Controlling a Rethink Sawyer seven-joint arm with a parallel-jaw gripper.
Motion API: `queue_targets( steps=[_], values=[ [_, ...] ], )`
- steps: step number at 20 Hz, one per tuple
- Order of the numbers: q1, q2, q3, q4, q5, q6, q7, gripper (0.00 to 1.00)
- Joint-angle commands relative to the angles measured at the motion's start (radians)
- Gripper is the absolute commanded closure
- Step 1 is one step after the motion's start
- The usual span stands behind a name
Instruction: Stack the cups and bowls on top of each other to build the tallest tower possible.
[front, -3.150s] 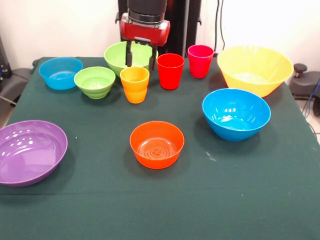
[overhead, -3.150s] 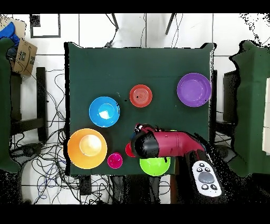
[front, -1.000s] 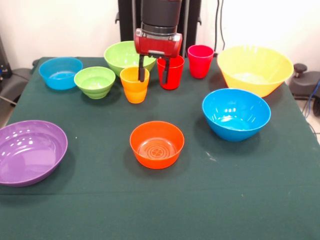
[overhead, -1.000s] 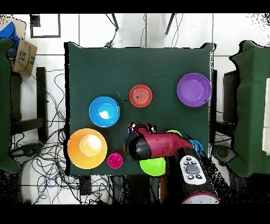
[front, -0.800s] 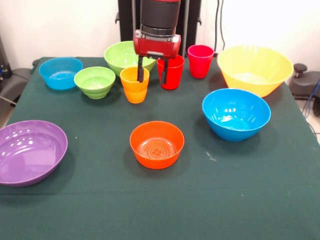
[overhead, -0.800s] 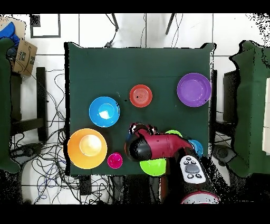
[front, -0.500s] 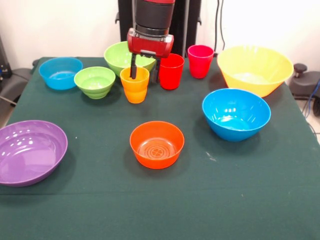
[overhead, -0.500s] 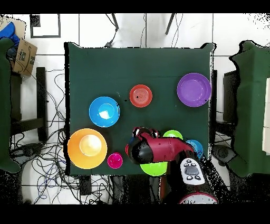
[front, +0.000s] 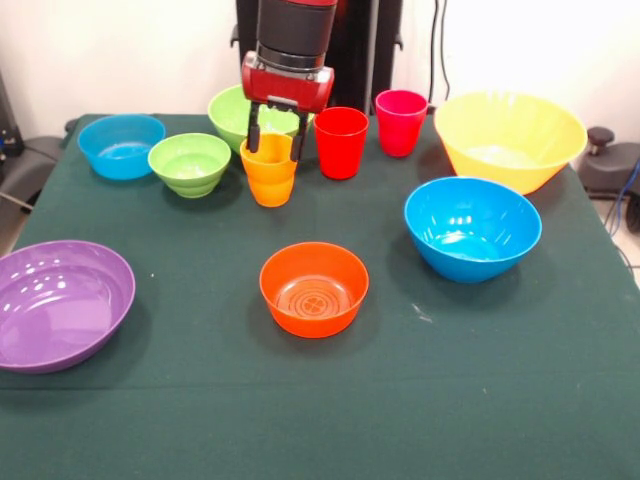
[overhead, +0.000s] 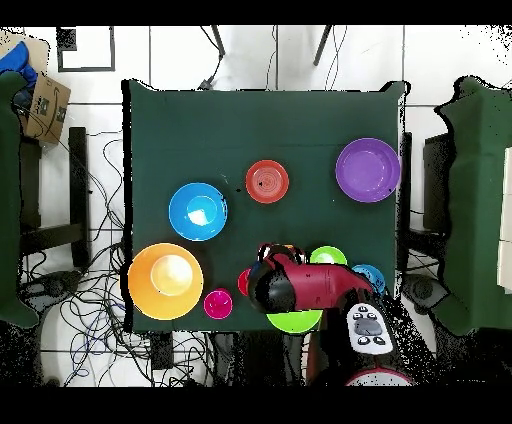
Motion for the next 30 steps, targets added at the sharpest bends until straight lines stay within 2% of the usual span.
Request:
queue_targets(
  steps=[1, 13, 30],
  values=[
    [-0.017, 0.013, 0.078, 0.032, -0.031, 0.03, 0.039, 0.0],
    [-0.091, 0.02, 0.169, 0.072, 0.018, 0.081, 0.045, 0.0],
    [-0.085, 0.014, 0.164, 0.114, 0.05, 0.07, 0.091, 0.0]
  ],
)
